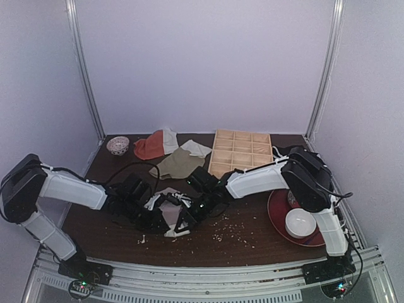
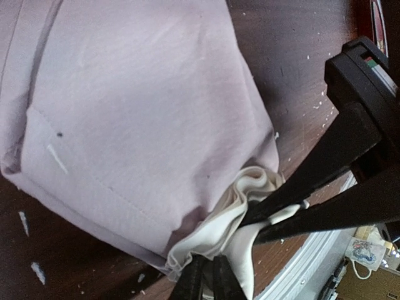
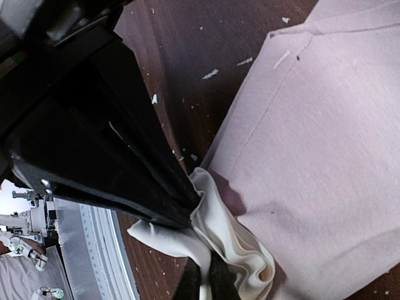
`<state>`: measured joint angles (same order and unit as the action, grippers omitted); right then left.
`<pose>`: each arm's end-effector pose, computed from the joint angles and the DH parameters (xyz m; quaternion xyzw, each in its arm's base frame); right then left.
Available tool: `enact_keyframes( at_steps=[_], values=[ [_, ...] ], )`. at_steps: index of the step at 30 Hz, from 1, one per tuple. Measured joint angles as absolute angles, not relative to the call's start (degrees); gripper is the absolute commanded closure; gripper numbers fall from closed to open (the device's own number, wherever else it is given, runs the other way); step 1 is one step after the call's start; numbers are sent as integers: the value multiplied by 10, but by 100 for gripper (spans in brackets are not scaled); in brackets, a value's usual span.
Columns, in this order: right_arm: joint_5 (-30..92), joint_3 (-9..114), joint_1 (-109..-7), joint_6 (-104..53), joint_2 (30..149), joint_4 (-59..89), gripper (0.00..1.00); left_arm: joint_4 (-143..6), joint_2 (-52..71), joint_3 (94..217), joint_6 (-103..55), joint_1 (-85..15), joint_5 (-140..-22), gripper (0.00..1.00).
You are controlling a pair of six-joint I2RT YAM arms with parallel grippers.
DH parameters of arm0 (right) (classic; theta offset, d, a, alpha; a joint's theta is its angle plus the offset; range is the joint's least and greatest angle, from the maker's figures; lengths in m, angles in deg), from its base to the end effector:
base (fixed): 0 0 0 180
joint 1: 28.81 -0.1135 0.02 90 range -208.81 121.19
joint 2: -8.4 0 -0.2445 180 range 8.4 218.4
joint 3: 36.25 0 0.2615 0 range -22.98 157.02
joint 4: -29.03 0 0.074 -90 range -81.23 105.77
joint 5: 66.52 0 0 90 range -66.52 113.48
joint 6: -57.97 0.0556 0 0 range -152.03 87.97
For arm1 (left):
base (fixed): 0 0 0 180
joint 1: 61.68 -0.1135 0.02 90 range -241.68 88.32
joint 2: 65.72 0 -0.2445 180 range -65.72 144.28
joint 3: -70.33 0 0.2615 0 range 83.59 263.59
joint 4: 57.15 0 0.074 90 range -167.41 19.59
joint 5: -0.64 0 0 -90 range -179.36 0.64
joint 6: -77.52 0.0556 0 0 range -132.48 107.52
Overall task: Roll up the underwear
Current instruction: Roll the underwear at the center of the board.
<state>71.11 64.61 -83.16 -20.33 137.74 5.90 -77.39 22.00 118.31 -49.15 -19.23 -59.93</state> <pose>0.2429 0.4092 0.0905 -0.4379 0.7566 0.4837 0.0444 0.1827 -0.2042 0.0846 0.1128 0.9297 -0.3487 0.0369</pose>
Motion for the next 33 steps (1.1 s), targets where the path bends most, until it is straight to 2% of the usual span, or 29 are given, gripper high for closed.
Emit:
enact_keyframes(
  at_steps=[17, 18, 20, 22, 33],
  values=[
    [689, 756, -848, -233, 1426, -31, 100, -861, 55, 1144, -498, -188, -700, 77],
    [690, 760, -848, -233, 1429, -35, 100, -863, 53, 1140, -498, -188, -700, 75],
    [694, 766, -847, -232, 1432, -41, 100, -871, 51, 1136, -495, -188, -702, 61],
    [697, 769, -847, -231, 1434, -45, 100, -876, 48, 1134, -488, -188, -705, 53],
    [698, 769, -845, -230, 1434, -47, 100, -886, 7, 1130, -459, -169, -734, 51]
  ],
)
